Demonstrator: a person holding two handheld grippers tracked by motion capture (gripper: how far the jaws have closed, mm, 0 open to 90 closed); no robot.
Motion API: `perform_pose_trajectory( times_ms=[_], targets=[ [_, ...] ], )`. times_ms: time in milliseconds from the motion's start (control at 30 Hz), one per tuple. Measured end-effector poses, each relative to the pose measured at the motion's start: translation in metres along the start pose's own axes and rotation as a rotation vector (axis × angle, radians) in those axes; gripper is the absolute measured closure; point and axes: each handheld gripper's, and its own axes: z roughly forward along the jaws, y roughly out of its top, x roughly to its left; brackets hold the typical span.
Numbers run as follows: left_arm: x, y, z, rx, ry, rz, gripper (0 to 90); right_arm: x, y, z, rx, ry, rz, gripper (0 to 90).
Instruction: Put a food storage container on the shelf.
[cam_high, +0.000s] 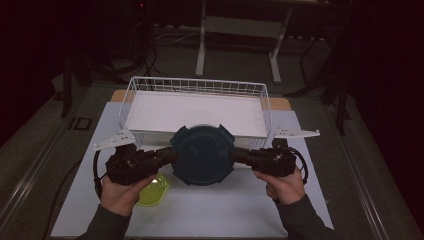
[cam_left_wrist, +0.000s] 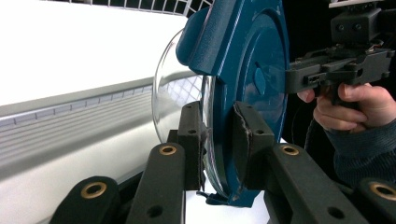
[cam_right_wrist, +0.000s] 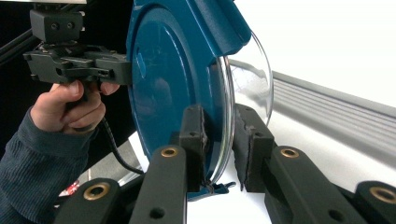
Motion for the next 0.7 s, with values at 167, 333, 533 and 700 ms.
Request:
perform_pose_trajectory(
  times_ms=[167,333,533,700],
  targets=[
    [0.002,0.007,-0.003,-0.008,0.001,0.0,75.5,0.0,0.008,0.002,-0.004,0.008,0.006,74.7],
    [0.004,0.016,-0.004,-0.018,0.001,0.003,75.5,0.001,0.016,0.003,-0.011,0.008,0.005,74.6],
    [0.006,0.024,-0.003,-0.032,0.004,0.01,75.5,0.0,0.025,0.003,-0.017,0.005,-0.009,74.7],
    [0.01,0.028,-0.003,-0.049,0.003,0.009,75.5,-0.001,0.032,0.005,-0.027,-0.002,-0.014,74.7]
  ],
)
